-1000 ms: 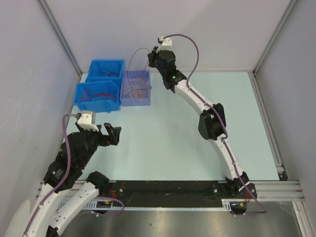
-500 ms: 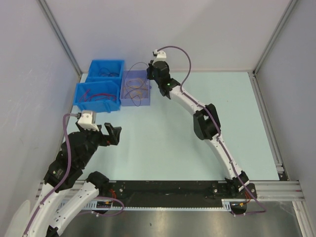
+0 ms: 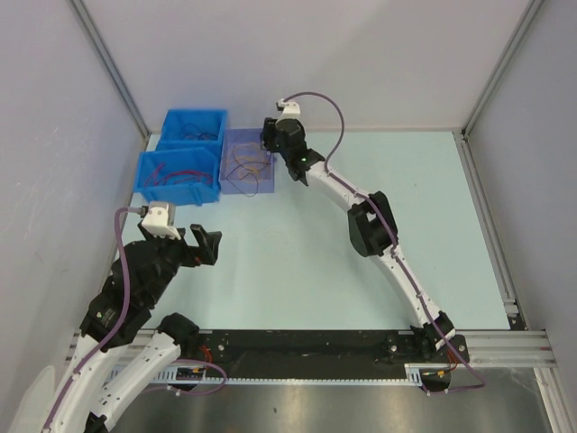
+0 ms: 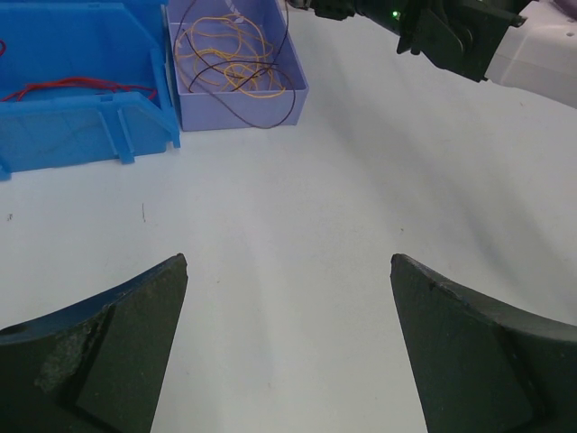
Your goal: Untangle the cables
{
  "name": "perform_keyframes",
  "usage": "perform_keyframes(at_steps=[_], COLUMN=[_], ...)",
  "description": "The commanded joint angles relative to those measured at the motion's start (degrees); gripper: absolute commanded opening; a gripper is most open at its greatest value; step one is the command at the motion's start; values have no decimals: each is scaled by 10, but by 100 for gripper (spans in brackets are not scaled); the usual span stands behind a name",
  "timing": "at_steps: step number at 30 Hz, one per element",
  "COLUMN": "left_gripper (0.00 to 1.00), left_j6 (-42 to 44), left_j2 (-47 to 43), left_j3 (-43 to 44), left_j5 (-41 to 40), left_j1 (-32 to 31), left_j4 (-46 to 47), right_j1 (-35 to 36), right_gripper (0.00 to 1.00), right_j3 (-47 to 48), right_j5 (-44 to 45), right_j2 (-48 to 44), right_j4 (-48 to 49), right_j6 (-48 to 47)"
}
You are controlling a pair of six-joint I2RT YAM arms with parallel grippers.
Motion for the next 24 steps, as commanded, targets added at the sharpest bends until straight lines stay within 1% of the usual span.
perform_keyframes(at_steps=[1,3,5,7,9,11,12,13,14,16,17,20,21,22,24], left_gripper=[100,100,100,100,100,100,100,100,100,100,100,100,100,100,100], left_j6=[11,11,11,11,11,11,11,11,11,11,11,11,11,11,11], left_j2=[0,-1,0,0,0,0,0,0,-1,-1,-1,-2,-1,-1,0], left_j3=[-3,-3,-3,-3,-3,-3,-3,-3,-3,-3,-4,-4,-3,-4,-3], left_j5=[10,9,9,9,9,9,9,9,9,9,10,12,12,12,12], left_j1=[6,6,6,6,6,6,6,6,6,6,6,6,6,6,6], left_j4=[14,14,14,14,14,14,15,14,14,14,14,15,15,15,14], right_j1=[10,9,10,11,10,9,9,8,7,6,6,8,8,8,5], right_gripper=[69,80,83,84,84,82,81,79,77,74,73,71,68,66,64], right_j3=[15,12,5,-9,-45,-94,-117,-138,-184,-226,-267,-315,-325,-335,-363], right_j5=[-7,-8,-9,-9,-11,-22,-30,-38,-61,-101,-116,-170,-184,-210,-235], right_j2=[-7,-18,-28,-53,-88,-117,-146,-161,-176,-219,-234,-268,-278,-283,-293], right_j4=[20,23,23,26,28,25,23,19,20,22,23,14,9,2,1], right_j6=[-10,-12,-18,-18,-14,-1,3,18,25,40,42,34,30,27,30])
